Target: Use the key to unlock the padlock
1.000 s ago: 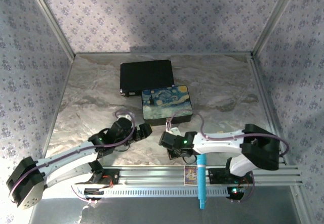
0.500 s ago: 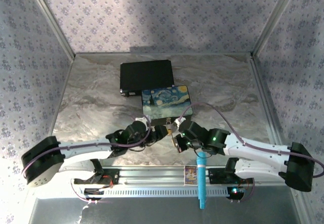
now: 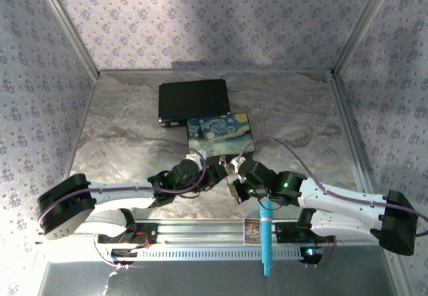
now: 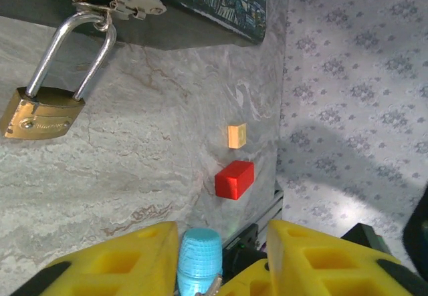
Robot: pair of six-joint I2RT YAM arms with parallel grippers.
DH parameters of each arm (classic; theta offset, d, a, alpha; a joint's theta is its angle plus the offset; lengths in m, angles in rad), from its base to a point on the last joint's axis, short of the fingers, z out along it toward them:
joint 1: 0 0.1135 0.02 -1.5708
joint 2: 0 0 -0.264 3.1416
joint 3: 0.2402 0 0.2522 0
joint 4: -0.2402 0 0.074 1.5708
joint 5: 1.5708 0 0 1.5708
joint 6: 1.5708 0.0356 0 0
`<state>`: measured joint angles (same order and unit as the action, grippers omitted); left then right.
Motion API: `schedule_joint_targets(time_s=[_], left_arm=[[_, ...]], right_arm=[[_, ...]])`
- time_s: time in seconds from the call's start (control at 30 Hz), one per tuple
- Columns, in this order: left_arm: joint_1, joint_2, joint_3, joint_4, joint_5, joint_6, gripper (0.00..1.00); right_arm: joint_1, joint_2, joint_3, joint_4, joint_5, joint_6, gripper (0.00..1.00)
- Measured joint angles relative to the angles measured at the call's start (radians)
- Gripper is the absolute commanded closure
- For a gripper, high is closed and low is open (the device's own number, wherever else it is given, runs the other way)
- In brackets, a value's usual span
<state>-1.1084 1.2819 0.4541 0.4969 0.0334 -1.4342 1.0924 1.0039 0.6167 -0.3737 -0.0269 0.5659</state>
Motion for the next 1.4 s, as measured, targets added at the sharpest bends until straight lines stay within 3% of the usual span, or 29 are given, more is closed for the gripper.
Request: schedule_joint_targets(time_s=[0.1,0.33,0.43,0.47,0.5,0.53,0.57,0.63,0.77,0.9,1.0,1.17,1.4], left_arm=[[0.000,0.020,0.015,-0.018,0.011,0.004,0.62],[-0.011,0.063,0.064,-0.055,0.040,0.033,1.00],[-0.011,0.069,0.069,-0.079,0.037,0.034,1.00],[-0.011,0.069,0.070,-0.080,0.037,0.035,1.00],[-0.011,0.069,0.071,-0.082,0.037,0.035,1.00],[-0.011,0.068,0.071,-0.083,0.036,0.037,1.00],[-0.011,0.065,0.071,-0.084,0.033,0.038,1.00],[-0.010,0.045,0.067,-0.090,0.020,0.045,1.00],[0.021,-0.056,0.031,-0.077,-0.004,0.081,1.00],[0.059,-0.145,0.016,-0.051,-0.005,0.140,1.00],[0.061,-0.209,0.016,-0.028,0.001,0.195,1.00],[0.061,-0.319,-0.002,0.041,0.004,0.263,1.00],[0.049,-0.341,-0.038,0.152,0.017,0.298,1.00]], right_arm=[[-0.005,0.000,0.000,0.002,-0.002,-0.007,1.00],[-0.015,-0.006,0.000,0.003,-0.005,-0.010,1.00],[-0.017,-0.018,0.000,-0.001,-0.005,-0.010,0.98],[-0.017,-0.018,-0.001,0.000,-0.006,-0.010,0.90],[-0.020,-0.018,-0.001,0.000,-0.008,-0.010,0.73],[-0.025,-0.019,-0.002,0.002,-0.011,-0.010,0.48],[-0.032,-0.023,-0.005,0.010,-0.013,-0.007,0.31],[-0.051,-0.050,-0.021,0.035,-0.014,0.004,0.11],[-0.110,-0.182,-0.105,0.158,-0.040,0.039,0.03],[-0.230,-0.272,-0.184,0.357,-0.171,0.105,0.07],[-0.296,-0.267,-0.199,0.498,-0.282,0.155,0.23],[-0.314,-0.255,-0.209,0.677,-0.418,0.222,0.39],[-0.301,-0.212,-0.248,0.871,-0.509,0.292,0.50]])
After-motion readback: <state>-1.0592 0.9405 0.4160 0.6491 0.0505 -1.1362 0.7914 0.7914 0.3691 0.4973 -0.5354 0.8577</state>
